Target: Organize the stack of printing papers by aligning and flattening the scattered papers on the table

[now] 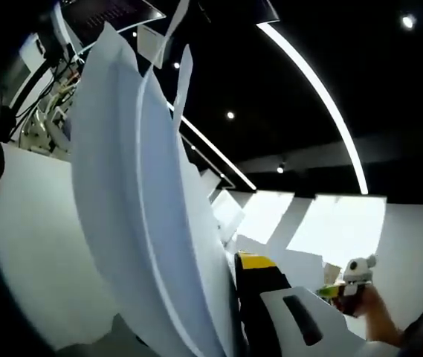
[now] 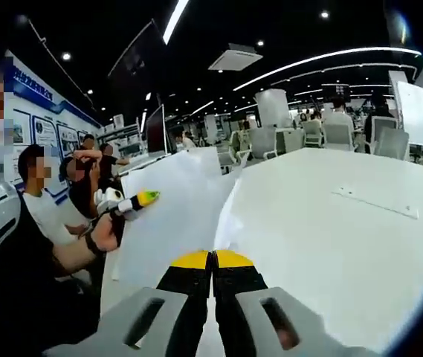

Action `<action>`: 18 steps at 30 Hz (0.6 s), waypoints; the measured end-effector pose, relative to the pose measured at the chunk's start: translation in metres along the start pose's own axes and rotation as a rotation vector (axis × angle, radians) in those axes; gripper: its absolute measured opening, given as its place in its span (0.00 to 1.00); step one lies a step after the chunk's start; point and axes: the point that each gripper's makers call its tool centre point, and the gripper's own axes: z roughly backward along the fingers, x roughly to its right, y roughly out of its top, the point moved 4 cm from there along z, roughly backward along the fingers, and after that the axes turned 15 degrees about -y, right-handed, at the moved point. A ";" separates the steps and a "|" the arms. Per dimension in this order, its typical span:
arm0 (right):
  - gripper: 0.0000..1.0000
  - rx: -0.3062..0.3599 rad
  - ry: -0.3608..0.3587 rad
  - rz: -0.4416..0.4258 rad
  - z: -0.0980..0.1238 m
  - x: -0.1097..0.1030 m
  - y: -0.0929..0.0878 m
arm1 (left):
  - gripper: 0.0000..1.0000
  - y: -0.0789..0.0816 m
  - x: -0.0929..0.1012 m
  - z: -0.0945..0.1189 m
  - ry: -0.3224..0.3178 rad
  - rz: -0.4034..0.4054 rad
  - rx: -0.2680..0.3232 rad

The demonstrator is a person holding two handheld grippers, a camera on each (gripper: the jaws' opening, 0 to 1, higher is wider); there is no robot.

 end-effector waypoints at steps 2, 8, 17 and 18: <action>0.00 -0.010 0.000 0.000 -0.005 0.002 0.000 | 0.11 0.000 0.000 0.000 0.000 0.000 -0.001; 0.00 -0.062 -0.023 0.044 -0.023 0.009 0.003 | 0.11 0.000 -0.001 -0.001 0.001 -0.004 -0.006; 0.00 -0.089 -0.042 0.100 -0.041 0.015 0.005 | 0.11 0.001 -0.003 -0.001 0.001 -0.004 -0.005; 0.00 -0.087 -0.043 0.100 -0.042 0.015 0.006 | 0.11 0.001 -0.003 -0.001 0.001 -0.003 -0.005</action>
